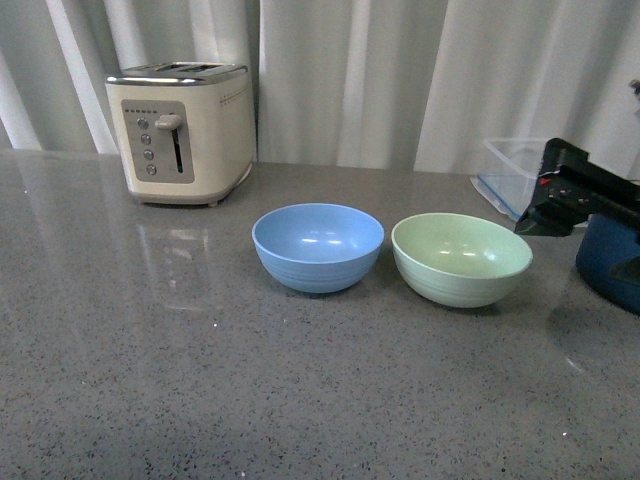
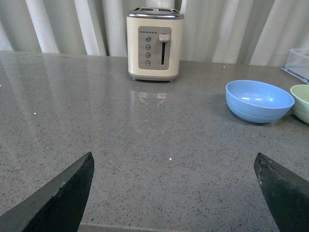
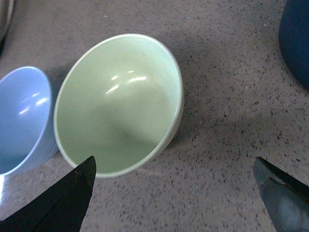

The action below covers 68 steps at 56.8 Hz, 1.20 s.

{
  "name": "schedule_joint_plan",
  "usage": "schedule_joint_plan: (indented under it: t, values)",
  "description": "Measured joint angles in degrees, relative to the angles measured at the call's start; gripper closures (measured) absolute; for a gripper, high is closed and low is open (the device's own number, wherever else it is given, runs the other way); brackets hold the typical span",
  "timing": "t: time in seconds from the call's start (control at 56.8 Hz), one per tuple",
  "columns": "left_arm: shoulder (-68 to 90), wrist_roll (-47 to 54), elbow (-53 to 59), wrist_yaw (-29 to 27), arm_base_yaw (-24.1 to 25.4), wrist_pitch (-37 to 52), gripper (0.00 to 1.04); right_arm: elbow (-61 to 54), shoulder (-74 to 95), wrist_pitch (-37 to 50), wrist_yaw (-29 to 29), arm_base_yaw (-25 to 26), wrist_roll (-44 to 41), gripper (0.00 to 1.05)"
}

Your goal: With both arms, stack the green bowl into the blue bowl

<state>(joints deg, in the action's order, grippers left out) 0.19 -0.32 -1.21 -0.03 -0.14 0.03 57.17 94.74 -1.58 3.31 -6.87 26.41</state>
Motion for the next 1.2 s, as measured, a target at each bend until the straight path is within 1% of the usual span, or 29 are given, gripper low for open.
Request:
schedule_joint_plan:
  t: [0.123, 0.352, 0.405, 0.458, 0.475, 0.546, 0.563, 0.599, 0.616, 0.722, 0.775, 0.792, 0.863, 0.898, 0.915, 0.951, 1.197]
  values:
    - [0.0, 0.0, 0.0, 0.0, 0.0, 0.0, 0.07, 6.8, 7.0, -2.7, -3.1, 0.0, 0.0, 0.1]
    - [0.0, 0.0, 0.0, 0.0, 0.0, 0.0, 0.07, 13.7, 13.3, -5.3, -7.1, 0.0, -0.7, 0.1]
    - [0.0, 0.0, 0.0, 0.0, 0.0, 0.0, 0.07, 14.8, 14.3, -5.8, -8.1, -0.1, -0.9, 0.14]
    - [0.0, 0.0, 0.0, 0.0, 0.0, 0.0, 0.07, 15.9, 15.5, -6.3, -9.2, -0.1, -1.4, 0.24]
    - [0.0, 0.0, 0.0, 0.0, 0.0, 0.0, 0.07, 16.0, 15.5, -6.3, -9.4, -0.1, -1.5, 0.25]
    - [0.0, 0.0, 0.0, 0.0, 0.0, 0.0, 0.07, 16.6, 16.5, -6.4, -10.1, -0.2, -1.7, 0.36]
    - [0.0, 0.0, 0.0, 0.0, 0.0, 0.0, 0.07, 16.7, 16.7, -6.4, -10.3, -0.2, -1.8, 0.4]
    - [0.0, 0.0, 0.0, 0.0, 0.0, 0.0, 0.07, 16.7, 16.9, -6.4, -10.3, -0.2, -1.8, 0.43]
    - [0.0, 0.0, 0.0, 0.0, 0.0, 0.0, 0.07, 16.8, 17.1, -6.4, -10.4, -0.2, -1.8, 0.47]
    - [0.0, 0.0, 0.0, 0.0, 0.0, 0.0, 0.07, 16.9, 17.4, -6.6, -10.4, -0.3, -1.9, 0.62]
    - [0.0, 0.0, 0.0, 0.0, 0.0, 0.0, 0.07, 17.0, 17.4, -6.7, -10.4, -0.4, -2.0, 0.73]
    - [0.0, 0.0, 0.0, 0.0, 0.0, 0.0, 0.07, 17.1, 17.4, -6.7, -10.4, -0.5, -2.0, 0.79]
    - [0.0, 0.0, 0.0, 0.0, 0.0, 0.0, 0.07, 17.4, 17.4, -6.8, -10.8, -0.5, -2.2, 0.92]
    - [0.0, 0.0, 0.0, 0.0, 0.0, 0.0, 0.07, 17.5, 17.4, -6.8, -10.9, -0.5, -2.2, 0.96]
    - [0.0, 0.0, 0.0, 0.0, 0.0, 0.0, 0.07, 17.6, 17.4, -6.8, -10.9, -0.5, -2.3, 1.0]
    - [0.0, 0.0, 0.0, 0.0, 0.0, 0.0, 0.07, 17.7, 17.3, -6.9, -11.0, -0.5, -2.5, 1.04]
    - [0.0, 0.0, 0.0, 0.0, 0.0, 0.0, 0.07, 18.7, 13.9, -7.3, -10.9, -1.2, -3.8, 1.04]
